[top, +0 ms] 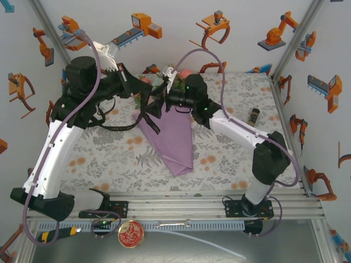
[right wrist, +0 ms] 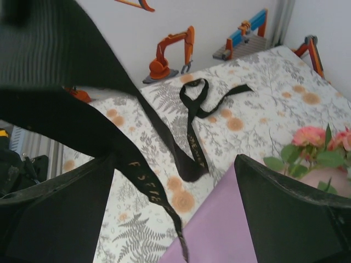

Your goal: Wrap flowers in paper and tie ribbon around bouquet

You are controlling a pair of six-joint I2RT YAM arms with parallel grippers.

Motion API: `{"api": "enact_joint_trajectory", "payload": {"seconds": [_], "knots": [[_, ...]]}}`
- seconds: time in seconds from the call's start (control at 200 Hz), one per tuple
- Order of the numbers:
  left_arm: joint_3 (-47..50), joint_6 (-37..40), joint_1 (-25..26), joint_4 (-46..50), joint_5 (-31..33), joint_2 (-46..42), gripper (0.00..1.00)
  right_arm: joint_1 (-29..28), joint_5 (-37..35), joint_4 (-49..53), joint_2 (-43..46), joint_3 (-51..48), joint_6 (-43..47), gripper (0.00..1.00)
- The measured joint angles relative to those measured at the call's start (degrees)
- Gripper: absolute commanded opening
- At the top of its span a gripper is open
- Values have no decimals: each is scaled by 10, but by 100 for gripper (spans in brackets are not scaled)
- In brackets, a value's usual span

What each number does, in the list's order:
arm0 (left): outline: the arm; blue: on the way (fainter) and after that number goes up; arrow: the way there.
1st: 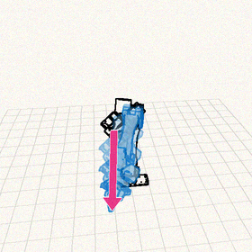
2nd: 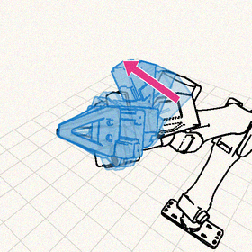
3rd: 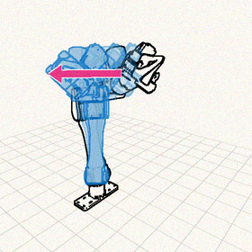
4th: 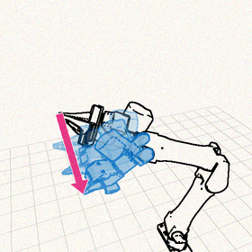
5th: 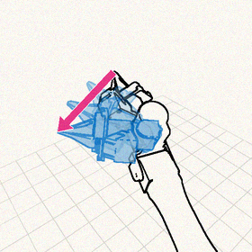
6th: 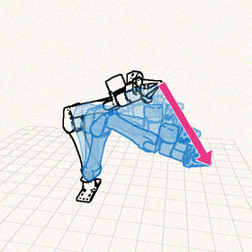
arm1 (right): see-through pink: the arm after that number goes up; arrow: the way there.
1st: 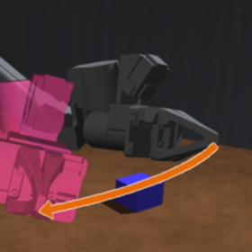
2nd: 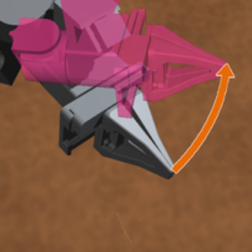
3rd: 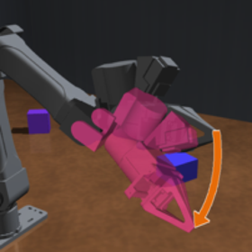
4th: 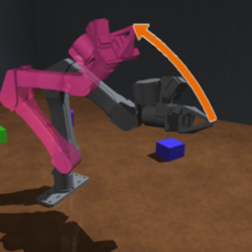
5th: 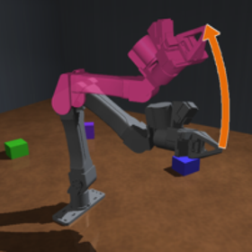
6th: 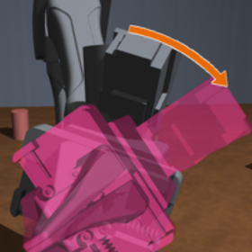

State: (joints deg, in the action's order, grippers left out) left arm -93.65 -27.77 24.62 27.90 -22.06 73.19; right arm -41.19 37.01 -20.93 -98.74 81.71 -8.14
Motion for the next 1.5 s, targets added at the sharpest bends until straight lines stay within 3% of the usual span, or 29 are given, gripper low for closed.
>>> {"api": "enact_joint_trajectory", "payload": {"seconds": [0.145, 0.29, 0.34, 0.385, 0.456, 0.546, 0.726, 0.836, 1.201, 1.497], "knots": [[15, -15, 2, -11, -3, -3, 0, -11, 7, -30, -13, 37, -31, 64], [23, -24, 2, -25, -1, -2, 0, -12, 5, -64, -1, 48, -63, 14], [23, -25, 1, -33, 1, -2, 17, -13, 3, -70, 9, 42, -70, 0], [22, -26, 2, -35, 4, -3, 33, -14, 0, -71, 22, 33, -74, 0], [22, -16, 1, -26, 27, -5, 38, -13, -5, -73, 47, 11, -76, 0], [22, -6, -25, 7, 85, -10, 39, -10, -13, -67, 92, -28, -79, 0], [37, 26, -169, 86, 253, 7, 38, -10, -45, -12, 210, -125, -77, 0], [82, 65, -219, 104, 304, 59, 36, -9, -70, 28, 283, -184, -75, 0], [55, 177, -221, 125, 321, 364, 38, -10, -119, 112, 368, -270, -75, 0], [-38, 176, -221, 117, 334, 460, 39, -10, -133, 144, 377, -271, -60, 0]]}}
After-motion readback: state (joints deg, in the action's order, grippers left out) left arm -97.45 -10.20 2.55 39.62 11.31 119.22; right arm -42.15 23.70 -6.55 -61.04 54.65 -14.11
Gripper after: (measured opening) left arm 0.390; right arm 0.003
